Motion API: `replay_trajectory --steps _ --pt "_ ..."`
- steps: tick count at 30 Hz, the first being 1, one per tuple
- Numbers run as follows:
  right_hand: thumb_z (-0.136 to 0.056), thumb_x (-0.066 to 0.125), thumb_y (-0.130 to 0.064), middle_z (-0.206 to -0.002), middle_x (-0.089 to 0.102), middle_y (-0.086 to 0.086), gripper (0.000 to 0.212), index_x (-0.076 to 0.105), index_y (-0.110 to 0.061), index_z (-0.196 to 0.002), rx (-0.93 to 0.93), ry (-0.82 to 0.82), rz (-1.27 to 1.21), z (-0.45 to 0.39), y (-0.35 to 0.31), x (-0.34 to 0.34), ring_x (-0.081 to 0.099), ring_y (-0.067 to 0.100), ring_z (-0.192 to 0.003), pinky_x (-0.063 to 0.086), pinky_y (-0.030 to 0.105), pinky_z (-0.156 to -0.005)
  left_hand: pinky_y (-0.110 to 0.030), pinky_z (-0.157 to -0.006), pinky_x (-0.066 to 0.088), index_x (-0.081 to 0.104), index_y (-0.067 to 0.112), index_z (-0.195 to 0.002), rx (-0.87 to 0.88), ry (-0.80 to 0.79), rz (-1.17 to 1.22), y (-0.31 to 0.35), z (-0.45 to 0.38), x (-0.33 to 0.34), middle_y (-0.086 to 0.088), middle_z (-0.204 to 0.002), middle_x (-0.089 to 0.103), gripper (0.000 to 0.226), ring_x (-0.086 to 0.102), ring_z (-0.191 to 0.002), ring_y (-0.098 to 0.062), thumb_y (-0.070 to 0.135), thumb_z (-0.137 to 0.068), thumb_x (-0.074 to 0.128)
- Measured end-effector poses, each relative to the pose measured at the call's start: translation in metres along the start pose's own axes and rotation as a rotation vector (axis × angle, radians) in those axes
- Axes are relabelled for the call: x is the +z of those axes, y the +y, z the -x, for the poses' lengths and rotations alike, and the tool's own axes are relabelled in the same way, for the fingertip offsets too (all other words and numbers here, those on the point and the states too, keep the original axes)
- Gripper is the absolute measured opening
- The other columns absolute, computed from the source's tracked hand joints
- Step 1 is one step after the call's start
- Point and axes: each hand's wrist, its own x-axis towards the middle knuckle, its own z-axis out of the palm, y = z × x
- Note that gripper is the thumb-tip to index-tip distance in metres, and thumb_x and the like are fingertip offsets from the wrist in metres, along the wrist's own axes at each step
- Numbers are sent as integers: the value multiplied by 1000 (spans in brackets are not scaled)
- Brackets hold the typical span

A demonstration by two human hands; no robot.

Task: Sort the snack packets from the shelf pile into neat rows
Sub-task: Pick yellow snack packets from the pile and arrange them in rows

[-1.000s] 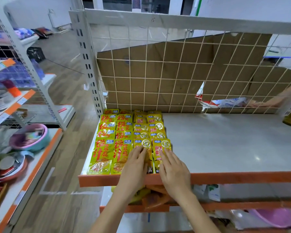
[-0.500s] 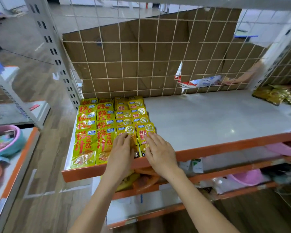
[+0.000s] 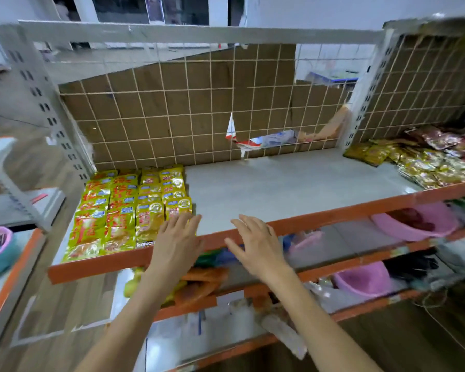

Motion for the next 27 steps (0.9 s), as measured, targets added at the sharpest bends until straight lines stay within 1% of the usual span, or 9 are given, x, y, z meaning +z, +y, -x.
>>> replay_trajectory --steps 2,6,8,10,12,16,20,23,27 --pt "-87 21 -61 -148 38 1 71 43 -19 -140 71 9 27 33 36 -19 31 23 -137 27 40 -109 -35 -78 45 66 10 -104 60 -9 47 45 2 5 -8 -99 66 45 61 -91 -29 34 -71 47" --pt "-96 43 -46 -153 28 -4 57 32 -22 -145 248 -8 84 113 110 -53 23 17 -140 20 34 -112 -36 -72 54 66 7 -106 213 -69 139 138 3 21 -11 -101 67 47 65 -87 -32 33 -67 57" --pt "-94 47 -44 -149 35 -3 56 36 -19 -143 366 7 68 153 137 -66 29 19 -137 25 34 -110 -35 -71 54 66 9 -106 280 -89 136 182 3 33 -10 -100 67 47 65 -87 -30 34 -67 64" --pt "-89 52 -45 -135 51 1 52 50 -16 -132 459 59 126 190 164 -76 47 22 -126 39 36 -101 -38 -75 54 66 11 -110 334 -136 159 226 2 43 -8 -104 67 47 65 -91 -30 37 -71 62" --pt "-86 50 -48 -124 58 1 51 56 -15 -124 541 103 169 223 190 -88 55 23 -116 46 37 -92 -40 -78 53 65 14 -114 404 -182 183 270 -2 51 -8 -107 66 50 64 -96 -31 42 -75 52" --pt "-92 50 -44 -142 43 -3 53 40 -20 -138 675 141 169 266 233 -108 35 18 -134 30 35 -106 -34 -72 54 69 16 -99 543 -155 215 343 -16 52 -7 -99 67 42 66 -88 -27 40 -71 50" --pt "-92 50 -43 -143 40 -5 52 39 -22 -139 751 188 167 279 266 -120 32 15 -134 28 30 -108 -35 -71 54 69 15 -99 634 -165 271 387 -37 64 -6 -94 68 45 67 -84 -28 30 -58 80" --pt "-94 48 -43 -147 36 -7 52 37 -23 -140 782 209 158 274 296 -129 29 12 -136 26 28 -110 -37 -70 54 66 15 -101 637 -178 336 411 -62 81 -7 -95 67 53 66 -85 -30 26 -54 87" --pt "-94 48 -43 -147 37 -6 55 34 -22 -142 793 223 132 251 341 -143 31 13 -136 27 28 -110 -35 -70 54 64 17 -95 619 -154 353 443 -109 104 -5 -94 67 34 66 -84 -29 37 -68 59"
